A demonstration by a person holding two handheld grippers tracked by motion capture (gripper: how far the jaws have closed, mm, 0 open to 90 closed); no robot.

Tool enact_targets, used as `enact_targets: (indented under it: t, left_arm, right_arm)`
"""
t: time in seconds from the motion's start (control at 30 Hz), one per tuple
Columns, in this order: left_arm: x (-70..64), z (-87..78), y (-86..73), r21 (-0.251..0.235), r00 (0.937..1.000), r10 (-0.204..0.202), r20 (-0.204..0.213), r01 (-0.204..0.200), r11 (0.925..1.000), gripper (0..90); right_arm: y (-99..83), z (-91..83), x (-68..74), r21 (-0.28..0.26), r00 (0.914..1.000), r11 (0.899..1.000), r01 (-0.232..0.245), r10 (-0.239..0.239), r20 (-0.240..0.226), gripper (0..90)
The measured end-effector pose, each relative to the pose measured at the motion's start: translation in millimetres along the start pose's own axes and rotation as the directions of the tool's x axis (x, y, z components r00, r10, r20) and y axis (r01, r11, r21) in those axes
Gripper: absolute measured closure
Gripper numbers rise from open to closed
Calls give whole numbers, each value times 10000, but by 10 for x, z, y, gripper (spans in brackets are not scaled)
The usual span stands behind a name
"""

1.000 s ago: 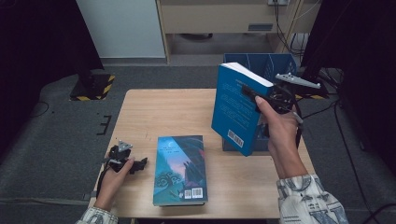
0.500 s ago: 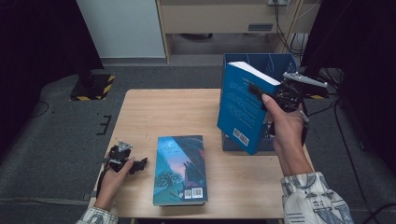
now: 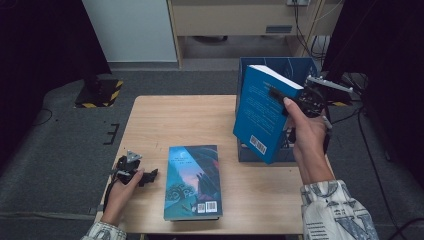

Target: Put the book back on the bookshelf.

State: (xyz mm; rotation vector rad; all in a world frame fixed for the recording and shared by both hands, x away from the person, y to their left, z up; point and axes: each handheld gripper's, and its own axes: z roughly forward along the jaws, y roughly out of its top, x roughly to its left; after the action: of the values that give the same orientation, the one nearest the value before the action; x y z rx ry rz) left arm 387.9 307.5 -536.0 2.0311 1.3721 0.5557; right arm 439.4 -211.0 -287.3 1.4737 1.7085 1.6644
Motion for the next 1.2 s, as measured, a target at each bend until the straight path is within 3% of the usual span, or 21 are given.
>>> enact_targets:
  t: [0.4,0.7,1.2]
  left_arm:
    - [-1,2,1,-11,10000,27,11,-27,10000,0]
    - [-3,3,2,-3,10000,30,20,-30,10000,0]
    - [-6,7,7,20,10000,55,66,-55,10000,0]
  right_arm:
    - [71,131,-87,97,9995,9995,-306,307,-30,604]
    - [93,199,-237,106,9984,9984,-551,549,138,603]
    - [123,219,-366,83,9973,9989,-453,447,587,601]
